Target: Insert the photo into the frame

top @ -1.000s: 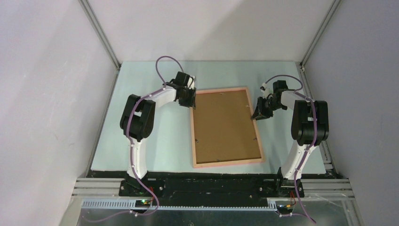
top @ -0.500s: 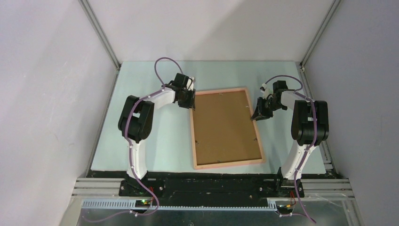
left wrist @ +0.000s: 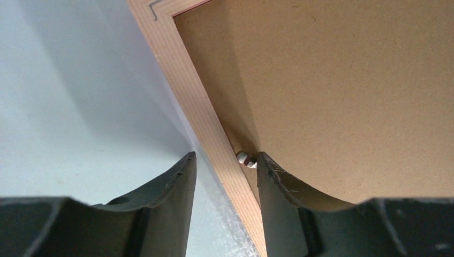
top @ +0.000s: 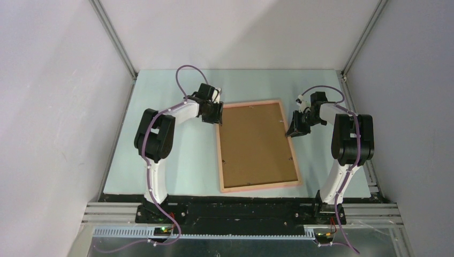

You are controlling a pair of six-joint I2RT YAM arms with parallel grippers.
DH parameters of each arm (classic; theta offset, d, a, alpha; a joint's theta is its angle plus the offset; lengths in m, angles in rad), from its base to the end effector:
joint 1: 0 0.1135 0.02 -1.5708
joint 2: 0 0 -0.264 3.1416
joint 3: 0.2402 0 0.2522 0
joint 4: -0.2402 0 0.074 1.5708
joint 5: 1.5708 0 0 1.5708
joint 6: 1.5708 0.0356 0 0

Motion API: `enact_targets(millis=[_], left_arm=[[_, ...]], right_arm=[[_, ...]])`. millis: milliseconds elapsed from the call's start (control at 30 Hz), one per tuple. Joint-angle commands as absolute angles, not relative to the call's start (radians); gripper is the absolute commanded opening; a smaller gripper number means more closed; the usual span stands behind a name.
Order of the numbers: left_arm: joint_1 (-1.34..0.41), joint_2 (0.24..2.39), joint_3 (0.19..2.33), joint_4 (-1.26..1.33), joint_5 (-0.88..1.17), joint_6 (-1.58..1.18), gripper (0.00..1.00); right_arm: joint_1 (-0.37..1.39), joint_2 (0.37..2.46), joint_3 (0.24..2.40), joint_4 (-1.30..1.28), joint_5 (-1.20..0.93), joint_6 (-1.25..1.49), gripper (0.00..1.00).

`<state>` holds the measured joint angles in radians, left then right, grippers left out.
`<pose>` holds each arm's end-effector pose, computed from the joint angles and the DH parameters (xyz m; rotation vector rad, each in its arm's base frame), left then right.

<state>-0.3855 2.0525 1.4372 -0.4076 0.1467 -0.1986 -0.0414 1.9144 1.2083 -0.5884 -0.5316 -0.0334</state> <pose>0.4001 -0.1680 0.1618 0.2995 2.6138 -0.3979 0.3633 0.0030 0.1481 -0.0933 2.7576 0.7358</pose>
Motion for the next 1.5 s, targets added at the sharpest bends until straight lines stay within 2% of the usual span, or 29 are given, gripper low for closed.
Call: enact_targets(millis=[0, 267, 567, 800, 933, 1300, 1467], left_arm=[[-0.379, 2.037, 1.435, -0.491, 0.098, -0.152, 0.51], [-0.375, 2.045, 1.443, -0.491, 0.097, -0.162, 0.48], [-0.373, 2.092, 1.487, -0.491, 0.159, -0.236, 0.55], [-0.367, 2.113, 1.499, -0.487, 0.171, -0.268, 0.55], [-0.360, 2.117, 1.500, -0.484, 0.166, -0.271, 0.51], [-0.361, 2.107, 1.488, -0.476, 0.138, -0.274, 0.48], [-0.363, 2.099, 1.462, -0.476, 0.132, -0.262, 0.40]], right_arm=[[-0.050, 1.933, 1.191, -0.612, -0.501, -0.026, 0.00], [-0.051, 1.935, 1.190, -0.613, -0.505, -0.026, 0.00], [-0.051, 1.933, 1.191, -0.616, -0.507, -0.028, 0.00], [-0.052, 1.936, 1.191, -0.615, -0.509, -0.029, 0.00], [-0.052, 1.934, 1.191, -0.616, -0.511, -0.029, 0.00], [-0.054, 1.934, 1.191, -0.617, -0.515, -0.029, 0.00], [-0.054, 1.935, 1.191, -0.617, -0.517, -0.029, 0.00]])
